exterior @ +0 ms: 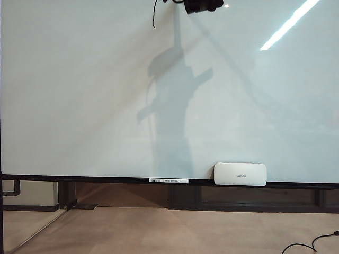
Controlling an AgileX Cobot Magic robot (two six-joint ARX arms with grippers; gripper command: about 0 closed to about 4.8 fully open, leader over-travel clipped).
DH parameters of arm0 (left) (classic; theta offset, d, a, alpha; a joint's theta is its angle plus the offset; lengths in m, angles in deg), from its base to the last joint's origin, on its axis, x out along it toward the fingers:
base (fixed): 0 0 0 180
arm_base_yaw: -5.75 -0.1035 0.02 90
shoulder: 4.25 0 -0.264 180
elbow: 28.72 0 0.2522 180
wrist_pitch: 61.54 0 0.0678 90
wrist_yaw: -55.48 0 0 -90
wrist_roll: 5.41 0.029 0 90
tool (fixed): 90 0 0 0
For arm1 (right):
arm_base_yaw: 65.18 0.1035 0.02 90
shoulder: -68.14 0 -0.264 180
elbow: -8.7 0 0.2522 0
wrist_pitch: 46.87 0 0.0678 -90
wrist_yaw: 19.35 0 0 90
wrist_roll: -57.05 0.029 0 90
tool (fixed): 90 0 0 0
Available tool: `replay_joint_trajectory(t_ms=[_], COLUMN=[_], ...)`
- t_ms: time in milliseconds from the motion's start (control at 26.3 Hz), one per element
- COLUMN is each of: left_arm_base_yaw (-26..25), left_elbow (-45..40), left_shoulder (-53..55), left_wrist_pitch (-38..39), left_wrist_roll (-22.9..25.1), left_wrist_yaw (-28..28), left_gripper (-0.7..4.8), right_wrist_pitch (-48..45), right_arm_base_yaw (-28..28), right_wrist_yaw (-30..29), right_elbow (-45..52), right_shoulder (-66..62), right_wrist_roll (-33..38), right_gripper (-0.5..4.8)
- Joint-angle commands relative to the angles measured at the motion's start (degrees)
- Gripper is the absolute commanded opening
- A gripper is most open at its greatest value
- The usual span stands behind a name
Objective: Reach to the right to find the marker pen, pick it up, and write the number 18 on the whiteboard.
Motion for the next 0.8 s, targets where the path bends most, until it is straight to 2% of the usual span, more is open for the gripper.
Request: replay_joint_trajectory(t_ms=[38,456,798], left_arm_base_yaw=[0.07,0.04,0.04], left_elbow=[0.31,0.31,0.31], left_shoulder=[0.04,0.04,0.04], left_wrist_pitch=[-0.37,-0.39,-0.39], left_wrist_roll=[0.83,0.90,0.90], left_wrist_yaw=[-0.07,-0.04,-0.04], left_gripper=[-0.05,-0.05,-0.05], right_wrist_pitch=[4.63,10.16,9.16], right_arm_base_yaw=[-0.39,-0.42,0.13], right_wrist_yaw=[1.07,1.14,1.05], right_elbow=[-0.13,-0.13,-0.13], right_shoulder=[-0.96,-3.32,-1.95], right_wrist_roll=[1.40,2.99,2.78], right_gripper=[-0.03,-0.03,-0.03])
